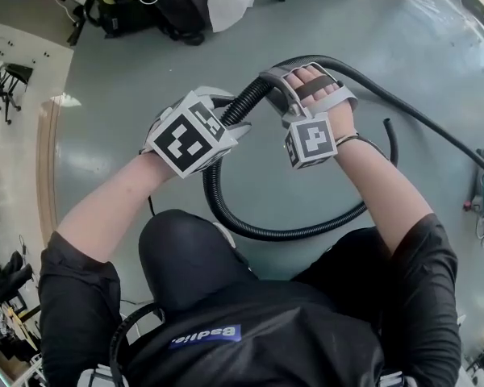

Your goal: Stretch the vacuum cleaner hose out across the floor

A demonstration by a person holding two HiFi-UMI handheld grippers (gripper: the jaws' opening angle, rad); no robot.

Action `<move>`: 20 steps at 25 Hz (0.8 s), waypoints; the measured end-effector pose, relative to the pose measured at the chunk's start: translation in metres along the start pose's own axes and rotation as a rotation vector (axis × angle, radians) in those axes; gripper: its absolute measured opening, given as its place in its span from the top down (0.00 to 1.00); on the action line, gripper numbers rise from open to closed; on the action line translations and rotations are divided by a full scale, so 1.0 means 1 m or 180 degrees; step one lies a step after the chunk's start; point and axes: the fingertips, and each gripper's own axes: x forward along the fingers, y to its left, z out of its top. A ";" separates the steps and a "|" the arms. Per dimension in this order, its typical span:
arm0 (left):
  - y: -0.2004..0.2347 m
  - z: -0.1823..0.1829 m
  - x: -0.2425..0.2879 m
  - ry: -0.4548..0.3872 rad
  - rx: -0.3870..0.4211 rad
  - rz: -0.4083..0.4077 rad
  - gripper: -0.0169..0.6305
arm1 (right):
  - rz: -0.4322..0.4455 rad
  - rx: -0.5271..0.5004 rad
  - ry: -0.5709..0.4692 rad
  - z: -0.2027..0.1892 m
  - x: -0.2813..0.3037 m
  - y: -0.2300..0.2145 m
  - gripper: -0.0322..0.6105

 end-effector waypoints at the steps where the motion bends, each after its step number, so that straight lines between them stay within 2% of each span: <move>1: -0.001 0.000 -0.004 -0.0014 -0.0039 -0.0010 0.62 | 0.0011 -0.0006 -0.0015 0.003 0.000 0.000 0.71; 6: 0.003 -0.007 -0.010 -0.0155 -0.0241 0.0006 0.61 | 0.0061 0.0093 -0.0008 0.013 0.010 -0.002 0.71; 9: 0.011 -0.006 -0.004 -0.0393 -0.0138 0.0214 0.61 | -0.0045 0.0249 0.0182 0.004 0.014 -0.011 0.70; 10: 0.014 -0.006 -0.003 -0.0431 -0.0062 0.0330 0.59 | -0.0095 0.0295 0.0265 -0.001 0.016 -0.016 0.70; 11: 0.015 -0.007 -0.002 -0.0449 -0.0014 0.0435 0.49 | -0.0144 0.0352 0.0350 -0.007 0.017 -0.022 0.70; 12: 0.015 -0.009 -0.001 -0.0479 -0.0018 0.0500 0.46 | -0.0189 0.0434 0.0433 -0.014 0.018 -0.029 0.69; 16: -0.005 -0.033 0.009 -0.0682 -0.0384 0.0417 0.40 | -0.0395 0.0956 0.0746 -0.044 0.014 -0.069 0.69; 20: -0.019 -0.068 0.026 -0.0522 -0.0598 0.0232 0.40 | -0.0638 0.1606 0.1088 -0.081 0.007 -0.111 0.68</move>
